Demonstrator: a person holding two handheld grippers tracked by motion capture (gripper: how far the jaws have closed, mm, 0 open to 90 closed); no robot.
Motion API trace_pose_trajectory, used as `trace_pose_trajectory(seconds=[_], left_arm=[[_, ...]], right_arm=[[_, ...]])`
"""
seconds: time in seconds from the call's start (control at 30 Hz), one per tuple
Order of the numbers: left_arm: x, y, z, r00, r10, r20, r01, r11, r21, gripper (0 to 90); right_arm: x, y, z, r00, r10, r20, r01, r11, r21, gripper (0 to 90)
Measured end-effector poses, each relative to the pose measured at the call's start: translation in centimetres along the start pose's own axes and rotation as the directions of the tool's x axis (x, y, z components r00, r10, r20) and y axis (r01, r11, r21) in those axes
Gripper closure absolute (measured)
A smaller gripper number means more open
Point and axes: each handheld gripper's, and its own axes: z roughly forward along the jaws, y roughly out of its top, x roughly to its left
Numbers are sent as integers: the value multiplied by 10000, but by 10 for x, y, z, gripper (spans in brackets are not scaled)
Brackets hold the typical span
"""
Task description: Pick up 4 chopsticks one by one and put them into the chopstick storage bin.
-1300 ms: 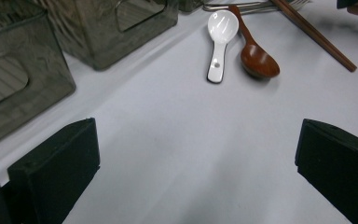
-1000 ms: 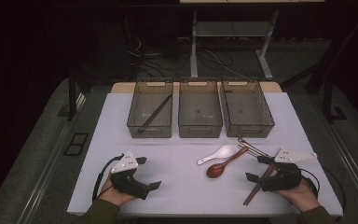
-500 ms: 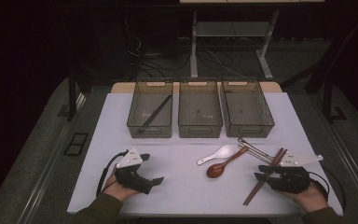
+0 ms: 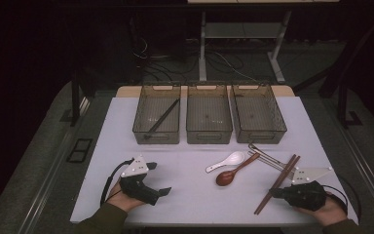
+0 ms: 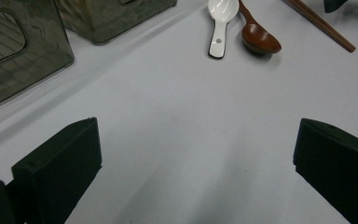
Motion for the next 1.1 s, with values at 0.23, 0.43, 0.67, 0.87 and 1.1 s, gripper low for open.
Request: trace_pose_trajectory(seconds=[0.23,0.43,0.67,0.87,1.1], left_arm=[[-1,0,0,10000,35,53,-35,10000,-4,6],[-2,0,0,10000,28,77,-28,10000,-20,6],[-2,0,2,9999,86,129,-87,9999,100,6],[-1,0,1,9998,110,147,-112,9999,104,6],[-2,1,2,9999,87,149,-89,9999,92,6]], right_arm=[[1,0,3,9997,-89,-223,97,9994,340,898],[3,0,7,9994,-143,-305,162,9980,610,897],[2,3,11,9989,-224,-405,247,9981,569,898],[3,7,16,9985,-339,-433,366,9974,627,898],[4,10,19,9981,-421,-454,447,9973,577,897]])
